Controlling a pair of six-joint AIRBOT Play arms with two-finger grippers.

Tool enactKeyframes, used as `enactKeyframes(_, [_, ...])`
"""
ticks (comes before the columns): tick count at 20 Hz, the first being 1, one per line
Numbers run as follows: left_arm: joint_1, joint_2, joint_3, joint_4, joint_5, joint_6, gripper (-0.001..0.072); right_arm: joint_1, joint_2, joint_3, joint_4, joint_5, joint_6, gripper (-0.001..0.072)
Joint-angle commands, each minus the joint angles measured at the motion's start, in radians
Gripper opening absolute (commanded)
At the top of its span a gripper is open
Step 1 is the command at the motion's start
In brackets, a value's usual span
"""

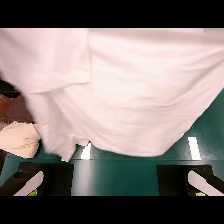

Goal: Fold the shirts.

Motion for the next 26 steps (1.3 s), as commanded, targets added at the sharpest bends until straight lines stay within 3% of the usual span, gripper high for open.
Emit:
enactKeyframes(1, [-0.063,-0.179,-0.166,0.000,-0.077,0.042,0.0023,0.129,-0.177,-0.103,-0.175,0.022,0.008,0.0012])
enactKeyframes(3, [-0.119,-0.329,-0.192,0.037,-0.065,0.092,0.0023,0.159,-0.297,-0.117,-0.186,0.000,0.008,0.0012])
enactKeyframes(7, [-0.130,-0.551,-0.192,0.080,0.065,0.100,0.0023,0.149,-0.485,-0.116,-0.185,-0.101,-0.008,0.0013])
enactKeyframes(13, [-0.093,-0.600,-0.150,0.087,0.314,0.109,0.0024,0.065,-0.533,-0.116,-0.057,-0.272,-0.030,0.0013])
enactKeyframes(15, [-0.093,-0.600,-0.128,0.088,0.298,0.125,0.0024,0.048,-0.522,-0.116,-0.010,-0.256,-0.057,0.0013])
enactKeyframes(18, [-0.093,-0.600,-0.125,0.114,0.131,0.161,0.0024,0.049,-0.517,-0.129,-0.049,-0.138,-0.077,0.0012])
enactKeyframes(21, [-0.093,-0.600,-0.178,0.147,-0.016,0.161,0.0024,0.052,-0.452,-0.294,-0.056,-0.171,-0.077,0.0012])
enactKeyframes(24, [-0.093,-0.600,-0.295,0.144,-0.018,0.160,0.0025,0.053,-0.365,-0.499,-0.053,-0.257,-0.075,0.0013])
enactKeyframes(25, [-0.093,-0.600,-0.333,0.144,-0.014,0.150,0.0042,0.052,-0.338,-0.555,-0.053,-0.282,-0.075,0.0014])
enactKeyframes(26, [-0.093,-0.600,-0.357,0.144,-0.013,0.147,0.0320,0.052,-0.313,-0.597,-0.050,-0.298,-0.075,0.0065])
